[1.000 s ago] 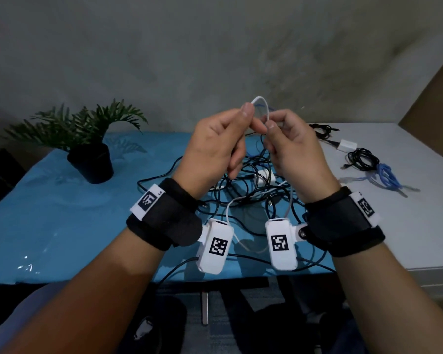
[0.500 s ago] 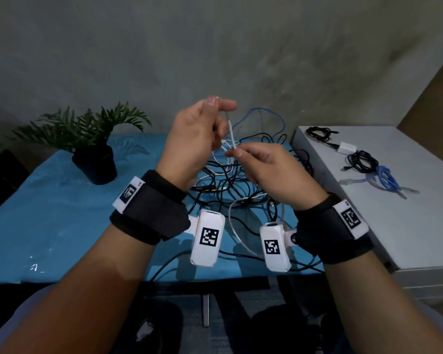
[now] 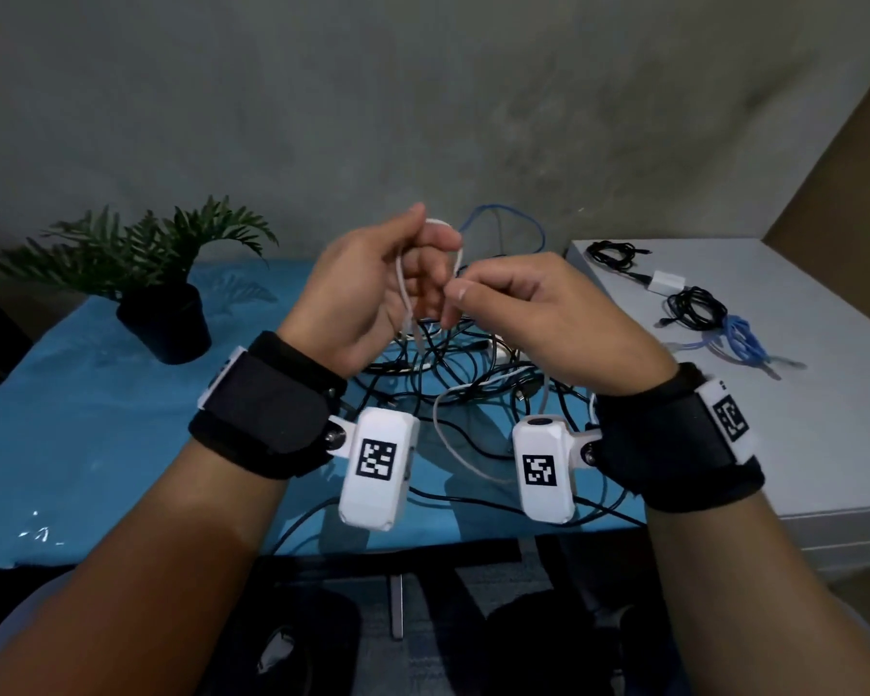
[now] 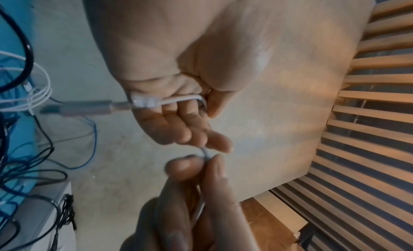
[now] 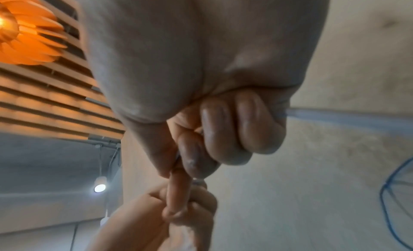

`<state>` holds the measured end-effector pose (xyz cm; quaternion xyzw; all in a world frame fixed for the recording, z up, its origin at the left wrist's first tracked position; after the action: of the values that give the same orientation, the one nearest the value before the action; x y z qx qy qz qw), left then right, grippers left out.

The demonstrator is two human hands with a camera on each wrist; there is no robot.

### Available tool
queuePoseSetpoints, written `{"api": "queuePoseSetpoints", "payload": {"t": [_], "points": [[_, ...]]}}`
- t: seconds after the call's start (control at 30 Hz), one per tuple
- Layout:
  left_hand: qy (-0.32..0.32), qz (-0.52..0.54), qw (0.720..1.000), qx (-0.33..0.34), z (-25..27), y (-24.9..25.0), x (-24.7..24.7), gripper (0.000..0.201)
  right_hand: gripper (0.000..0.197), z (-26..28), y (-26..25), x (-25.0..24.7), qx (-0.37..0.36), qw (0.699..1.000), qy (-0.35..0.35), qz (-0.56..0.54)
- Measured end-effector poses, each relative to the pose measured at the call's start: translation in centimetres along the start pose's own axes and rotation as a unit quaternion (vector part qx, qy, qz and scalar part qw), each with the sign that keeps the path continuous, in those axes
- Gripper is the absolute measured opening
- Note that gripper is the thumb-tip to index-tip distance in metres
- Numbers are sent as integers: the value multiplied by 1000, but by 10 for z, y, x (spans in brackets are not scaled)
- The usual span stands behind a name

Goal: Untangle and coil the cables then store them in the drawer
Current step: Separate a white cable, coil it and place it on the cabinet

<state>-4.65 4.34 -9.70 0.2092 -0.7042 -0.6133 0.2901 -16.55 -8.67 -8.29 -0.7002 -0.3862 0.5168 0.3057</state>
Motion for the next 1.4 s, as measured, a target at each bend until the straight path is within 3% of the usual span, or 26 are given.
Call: {"api": "queuePoseSetpoints", "payload": {"t": [0.13,0.3,0.53,0.63,1.0,1.3,1.4], "points": [[20,9,1000,7,0,5,-6,44,33,-2,9,2,22,997,1,73],[20,144,989,31,5,7,7,43,31,-5,17,3,22,997,17,71],[9,214,976,47,7,8,7,41,23,-4,19,1,50,993,-19,104],[2,207,976,65,6,9,9,42,29,-5,20,6,50,993,-20,101],[55,-21,989,139,7,5,17,41,28,0,15,2,66,990,-22,124],[54,-210,959,183,8,-6,35,33,20,10,17,-6,63,991,22,118],[51,-278,938,201,4,-16,36,29,36,13,13,-7,64,990,31,119]]}}
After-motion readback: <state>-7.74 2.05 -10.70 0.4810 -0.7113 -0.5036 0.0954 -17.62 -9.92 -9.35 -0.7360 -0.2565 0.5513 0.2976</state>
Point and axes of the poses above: each hand's wrist, its own z-axis away from the middle knuckle, its own x-axis out of the palm, y = z × x, the point moved 1 cm from there along -z, towards the middle knuckle, and after that the axes turned 11 degrees about -z, right-handed, at the moved point
